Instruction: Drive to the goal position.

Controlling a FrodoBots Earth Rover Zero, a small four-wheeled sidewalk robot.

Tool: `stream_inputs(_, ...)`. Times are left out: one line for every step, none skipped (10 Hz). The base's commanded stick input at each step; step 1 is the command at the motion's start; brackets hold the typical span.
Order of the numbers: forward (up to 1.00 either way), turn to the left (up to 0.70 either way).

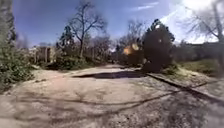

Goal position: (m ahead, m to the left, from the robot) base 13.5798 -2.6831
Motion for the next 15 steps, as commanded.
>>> stream_inputs(1.0,-0.38)
stream_inputs(1.0,-0.4)
stream_inputs(1.0,-0.11)
stream_inputs(1.0,0.0)
stream_inputs(1.0,0.0)
stream_inputs(1.0,0.0)
stream_inputs(1.0,0.0)
stream_inputs(1.0,0.0)
stream_inputs(1.0,0.0)
stream_inputs(1.0,0.0)
stream_inputs(1.0,0.0)
stream_inputs(1.0,0.0)
stream_inputs(1.0,0.0)
stream_inputs(1.0,0.0)
stream_inputs(1.0,0.0)
